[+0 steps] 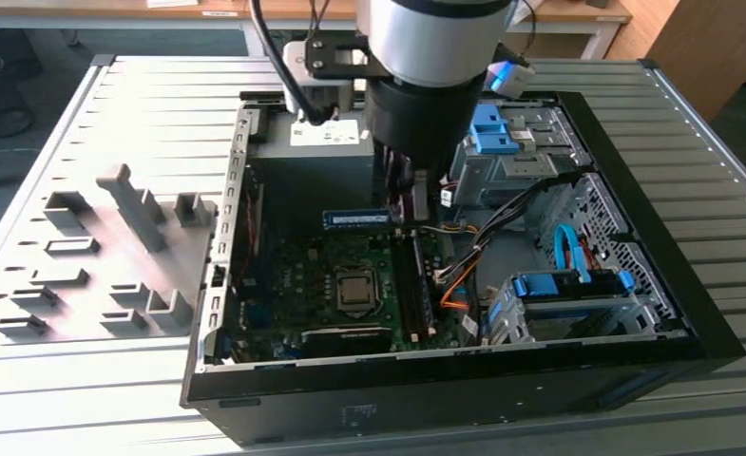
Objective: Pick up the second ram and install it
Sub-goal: 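Pick up the second ram and move it above second insertion slot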
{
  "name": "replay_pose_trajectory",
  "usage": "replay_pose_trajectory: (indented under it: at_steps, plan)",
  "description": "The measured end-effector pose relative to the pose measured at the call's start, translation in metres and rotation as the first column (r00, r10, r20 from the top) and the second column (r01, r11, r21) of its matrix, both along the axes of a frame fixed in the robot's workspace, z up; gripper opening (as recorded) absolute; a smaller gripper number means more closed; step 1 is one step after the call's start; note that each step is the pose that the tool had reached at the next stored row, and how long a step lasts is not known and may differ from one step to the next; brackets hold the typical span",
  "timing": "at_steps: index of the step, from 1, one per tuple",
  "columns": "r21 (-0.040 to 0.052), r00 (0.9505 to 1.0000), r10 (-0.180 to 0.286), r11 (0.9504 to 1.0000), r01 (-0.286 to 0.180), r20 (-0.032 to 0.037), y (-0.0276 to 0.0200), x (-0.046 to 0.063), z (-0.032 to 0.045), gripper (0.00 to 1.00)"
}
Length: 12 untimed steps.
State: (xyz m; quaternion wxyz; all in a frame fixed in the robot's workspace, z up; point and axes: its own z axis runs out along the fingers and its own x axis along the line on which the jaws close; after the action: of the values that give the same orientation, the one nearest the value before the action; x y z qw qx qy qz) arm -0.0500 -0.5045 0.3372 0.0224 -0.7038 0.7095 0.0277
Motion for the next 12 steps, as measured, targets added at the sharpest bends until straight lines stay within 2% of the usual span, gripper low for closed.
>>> replay_pose_trajectory:
  at_steps: [4, 12]
  plan:
    - [0.0002, 1.0000, 0.000, 1.0000, 0.000, 0.0001, -0.0008, 0.000, -0.0071, 0.14]
    - [0.0001, 1.0000, 0.000, 1.0000, 0.000, 0.0000, -0.0011, 0.000, -0.0161, 0.14]
